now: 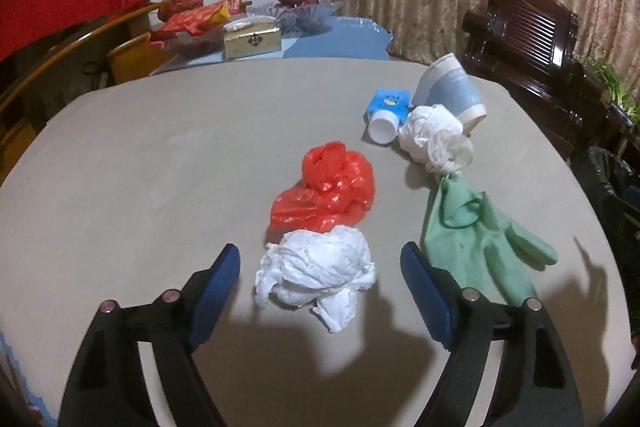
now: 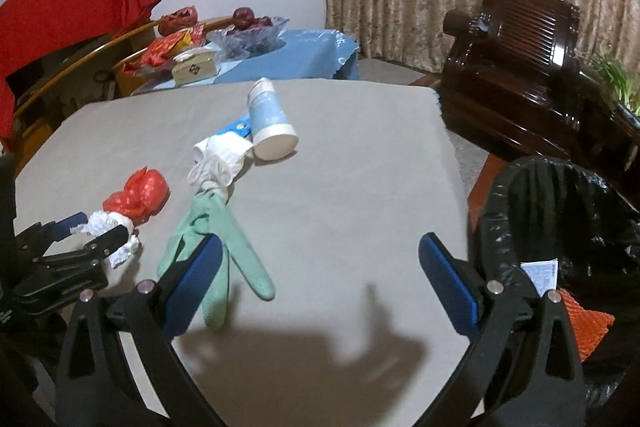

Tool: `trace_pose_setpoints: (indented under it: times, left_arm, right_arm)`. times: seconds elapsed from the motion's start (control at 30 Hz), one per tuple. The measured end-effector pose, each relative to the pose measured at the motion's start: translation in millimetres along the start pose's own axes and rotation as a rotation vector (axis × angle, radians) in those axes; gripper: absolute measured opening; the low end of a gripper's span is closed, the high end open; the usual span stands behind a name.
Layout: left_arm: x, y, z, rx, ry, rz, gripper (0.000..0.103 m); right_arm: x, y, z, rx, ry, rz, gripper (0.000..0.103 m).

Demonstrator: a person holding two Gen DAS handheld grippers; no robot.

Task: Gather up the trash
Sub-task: 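Grasp the white tissue with the left tool while the right tool grasps the green glove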

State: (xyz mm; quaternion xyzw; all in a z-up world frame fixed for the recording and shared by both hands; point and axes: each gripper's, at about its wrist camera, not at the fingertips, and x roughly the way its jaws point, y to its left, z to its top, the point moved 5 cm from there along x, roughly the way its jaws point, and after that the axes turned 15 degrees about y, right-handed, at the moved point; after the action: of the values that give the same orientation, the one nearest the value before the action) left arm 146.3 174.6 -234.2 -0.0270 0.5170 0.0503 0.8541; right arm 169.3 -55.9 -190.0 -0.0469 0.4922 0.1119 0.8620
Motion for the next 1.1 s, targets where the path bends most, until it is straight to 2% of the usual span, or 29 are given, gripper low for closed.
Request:
trace_pose_setpoints:
  times: [0.03, 0.1, 0.17, 0.27, 0.57, 0.83, 0.93, 1.0, 1.07, 1.1]
  left_arm:
    - [2, -1, 0, 0.001, 0.006, -0.003, 0.076]
    - [7, -2, -1, 0.004, 0.023, -0.015, 0.061]
    - [11, -1, -2, 0.002, 0.031, -0.019, 0.052]
    - [5, 1, -5, -0.008, 0.019, -0.037, 0.045]
    - [-31, 14, -8, -0.024, -0.052, -0.048, 0.043]
    - [-45, 33, 3, -0.041, -0.093, -0.029, 0.043]
    - [-46, 40, 3, -0.049, -0.095, -0.024, 0.043]
    - [-45, 44, 2, -0.052, -0.094, -0.020, 0.043]
    - [-45, 48, 1, -0.057, -0.094, -0.018, 0.043]
    - [-45, 48, 1, -0.058, -0.093, -0.017, 0.043]
  right_arm:
    - [2, 2, -1, -0.002, 0.002, 0.000, 0.096]
    - [5, 4, -1, -0.007, 0.008, -0.001, 0.096]
    - [8, 6, -2, -0.014, 0.016, -0.004, 0.096]
    - [10, 10, -2, -0.025, 0.019, -0.002, 0.096]
    - [23, 44, 12, -0.060, 0.015, 0.052, 0.096]
    - [56, 74, 25, -0.075, 0.066, 0.079, 0.096]
    - [72, 80, 26, -0.084, 0.101, 0.070, 0.085]
    - [82, 84, 25, -0.095, 0.131, 0.063, 0.073]
    - [90, 87, 25, -0.094, 0.149, 0.075, 0.070]
    - [93, 88, 26, -0.092, 0.159, 0.087, 0.064]
